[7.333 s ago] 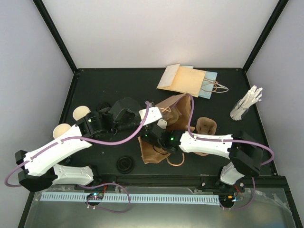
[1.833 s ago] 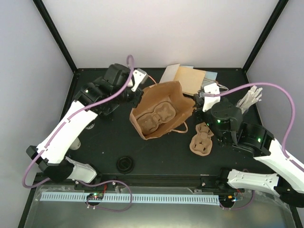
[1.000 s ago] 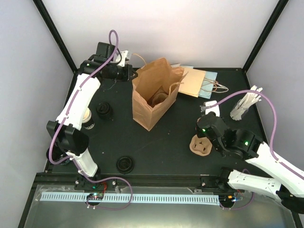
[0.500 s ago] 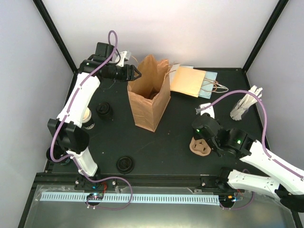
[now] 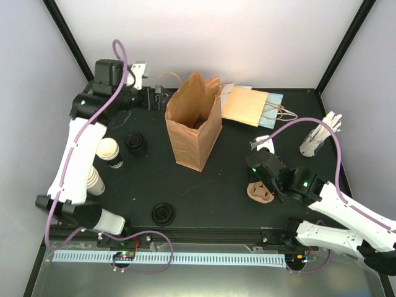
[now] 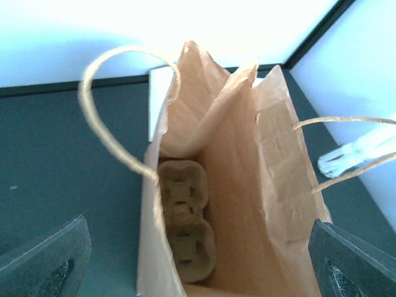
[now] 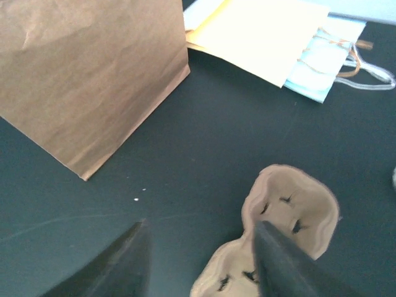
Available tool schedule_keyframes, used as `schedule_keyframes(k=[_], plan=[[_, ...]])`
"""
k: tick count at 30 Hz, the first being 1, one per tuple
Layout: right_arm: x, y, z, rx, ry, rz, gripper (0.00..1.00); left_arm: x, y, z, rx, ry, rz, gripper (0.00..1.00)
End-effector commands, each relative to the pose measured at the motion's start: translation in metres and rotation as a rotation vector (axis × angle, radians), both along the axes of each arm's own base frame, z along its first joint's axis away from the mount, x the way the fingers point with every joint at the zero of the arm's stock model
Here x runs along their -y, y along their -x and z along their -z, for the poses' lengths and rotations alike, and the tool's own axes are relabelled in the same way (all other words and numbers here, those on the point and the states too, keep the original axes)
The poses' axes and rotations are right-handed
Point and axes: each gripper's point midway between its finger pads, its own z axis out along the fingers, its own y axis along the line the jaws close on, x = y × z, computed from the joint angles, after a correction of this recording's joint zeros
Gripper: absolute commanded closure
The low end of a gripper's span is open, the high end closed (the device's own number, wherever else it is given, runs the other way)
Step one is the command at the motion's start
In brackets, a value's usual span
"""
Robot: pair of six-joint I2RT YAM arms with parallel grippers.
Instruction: Pack the takeout coffee
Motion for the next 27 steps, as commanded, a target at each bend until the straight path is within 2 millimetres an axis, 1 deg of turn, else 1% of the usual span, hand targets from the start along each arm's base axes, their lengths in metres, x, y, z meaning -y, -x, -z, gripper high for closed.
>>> schedule_keyframes(k=[1,3,4,5,8,9,10,13,14,19,20,23,25,27], plan=[[-0.007,-0.001,0.004,0.001,-0.047,-0.013,0.35,-0.037,0.034,-0.023,0.105,-0.085,-0.126,0.01],[-0.01,0.0,0.005,0.0,-0.062,-0.026,0.11,-0.047,0.054,-0.033,0.15,-0.092,-0.152,0.01],[-0.011,0.0,0.006,0.001,-0.064,-0.027,0.04,-0.053,0.063,-0.036,0.167,-0.097,-0.17,0.01],[-0.011,0.0,0.006,0.004,-0.072,-0.023,0.0,-0.059,0.072,-0.037,0.177,-0.103,-0.194,0.01],[-0.01,-0.002,0.01,0.003,-0.088,0.0,0.0,-0.075,0.098,-0.03,0.176,-0.115,-0.252,0.01],[-0.01,-0.002,0.011,-0.001,-0.094,0.011,0.0,-0.078,0.106,-0.023,0.166,-0.116,-0.26,0.01],[-0.009,-0.002,0.011,-0.002,-0.102,0.027,0.0,-0.081,0.115,-0.011,0.145,-0.12,-0.265,0.01],[-0.004,-0.003,0.012,-0.018,-0.129,0.09,0.0,-0.087,0.14,0.017,0.103,-0.113,-0.277,0.01],[-0.004,-0.003,0.013,-0.024,-0.134,0.098,0.0,-0.088,0.147,0.029,0.08,-0.111,-0.282,0.01],[0.0,-0.004,0.015,-0.026,-0.153,0.148,0.0,-0.101,0.18,0.077,-0.013,-0.106,-0.342,0.01],[0.0,-0.004,0.015,-0.028,-0.159,0.149,0.0,-0.104,0.184,0.087,-0.042,-0.116,-0.352,0.01],[-0.003,-0.004,0.016,-0.025,-0.174,0.134,0.0,-0.113,0.197,0.109,-0.099,-0.152,-0.387,0.01],[-0.005,-0.004,0.018,-0.019,-0.18,0.119,0.0,-0.119,0.199,0.121,-0.137,-0.178,-0.413,0.01],[-0.007,-0.003,0.023,-0.02,-0.182,0.101,0.0,-0.12,0.199,0.128,-0.168,-0.182,-0.428,0.01]])
